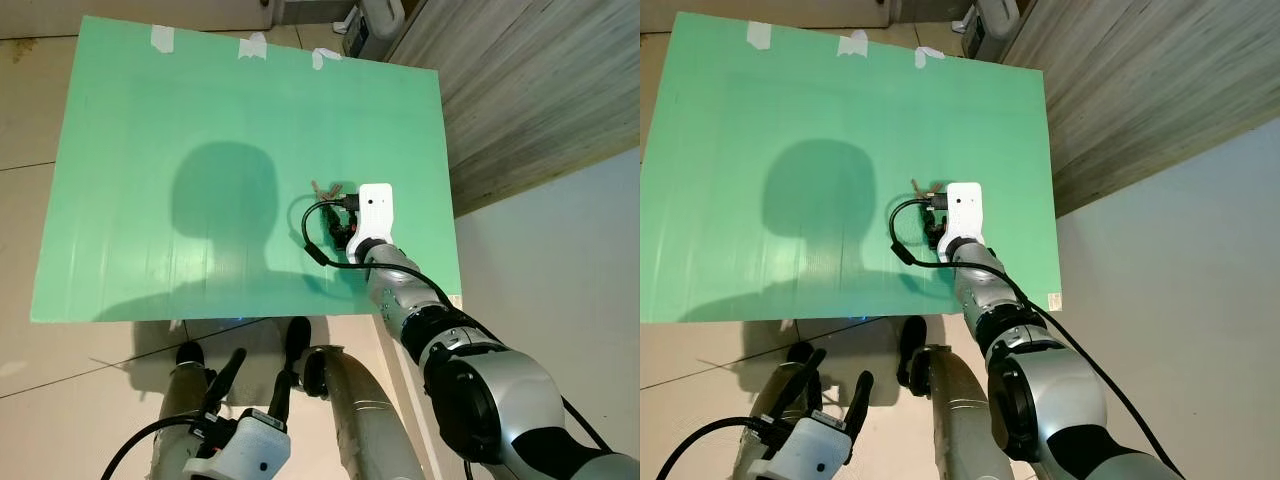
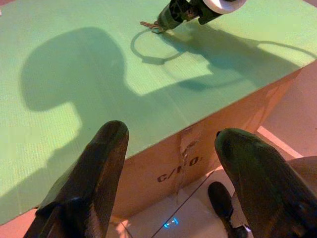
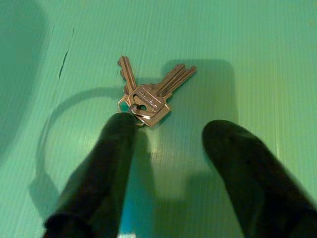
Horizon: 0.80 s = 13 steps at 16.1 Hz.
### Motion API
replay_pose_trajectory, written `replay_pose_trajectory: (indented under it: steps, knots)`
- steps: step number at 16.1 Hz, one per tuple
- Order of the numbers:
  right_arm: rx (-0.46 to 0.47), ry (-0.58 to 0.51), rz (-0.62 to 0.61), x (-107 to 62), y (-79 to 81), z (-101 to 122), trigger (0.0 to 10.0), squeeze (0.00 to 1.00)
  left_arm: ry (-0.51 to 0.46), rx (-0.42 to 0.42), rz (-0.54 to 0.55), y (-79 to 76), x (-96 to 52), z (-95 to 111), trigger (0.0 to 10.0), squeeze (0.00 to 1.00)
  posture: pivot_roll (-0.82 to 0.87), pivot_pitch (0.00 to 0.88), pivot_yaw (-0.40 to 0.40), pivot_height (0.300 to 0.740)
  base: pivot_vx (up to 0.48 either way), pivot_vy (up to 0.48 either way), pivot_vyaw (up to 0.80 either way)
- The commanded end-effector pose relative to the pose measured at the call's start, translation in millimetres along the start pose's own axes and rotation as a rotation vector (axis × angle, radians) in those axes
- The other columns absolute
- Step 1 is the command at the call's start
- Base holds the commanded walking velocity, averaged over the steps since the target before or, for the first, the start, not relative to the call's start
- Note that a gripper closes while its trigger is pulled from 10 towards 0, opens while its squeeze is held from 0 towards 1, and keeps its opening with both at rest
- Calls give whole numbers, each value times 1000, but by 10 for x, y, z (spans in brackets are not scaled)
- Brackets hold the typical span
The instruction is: Hang keys on a hook
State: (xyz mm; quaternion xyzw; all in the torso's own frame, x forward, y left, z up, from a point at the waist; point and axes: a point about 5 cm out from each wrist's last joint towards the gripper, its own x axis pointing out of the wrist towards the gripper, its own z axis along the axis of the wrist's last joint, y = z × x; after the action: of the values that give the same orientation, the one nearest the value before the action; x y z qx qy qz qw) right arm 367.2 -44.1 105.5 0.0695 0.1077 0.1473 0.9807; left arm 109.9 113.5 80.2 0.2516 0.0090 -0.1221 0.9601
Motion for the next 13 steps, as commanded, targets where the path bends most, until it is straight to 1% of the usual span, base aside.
replay_pose_trajectory:
  steps: [1, 4, 6, 10, 11, 13]
  knots:
    - [74, 45, 16, -7, 150, -99, 10000, 1000, 36, -26, -33, -121, -85, -17, 10000, 0, 382, 615, -350, 740, 0, 0, 0]
    - [83, 44, 20, -3, 161, -89, 10000, 1000, 38, -25, -32, -130, -84, -15, 10000, 0, 380, 614, -352, 740, 0, 0, 0]
    - [81, 54, 2, -7, 127, -105, 10000, 1000, 37, -22, -36, -135, -79, -20, 10000, 0, 375, 611, -353, 740, 0, 0, 0]
    - [108, 62, -21, -4, 95, -100, 10000, 1000, 35, -20, -44, -144, -79, -17, 10000, 0, 372, 612, -348, 740, 0, 0, 0]
    - [121, 73, -25, -7, 95, -116, 10000, 0, 34, -19, -46, -145, -81, -13, 10000, 0, 373, 614, -348, 740, 0, 0, 0]
    - [120, 83, -24, -9, 118, -134, 10000, 0, 33, -17, -49, -134, -101, 8, 10000, 0, 386, 631, -341, 740, 0, 0, 0]
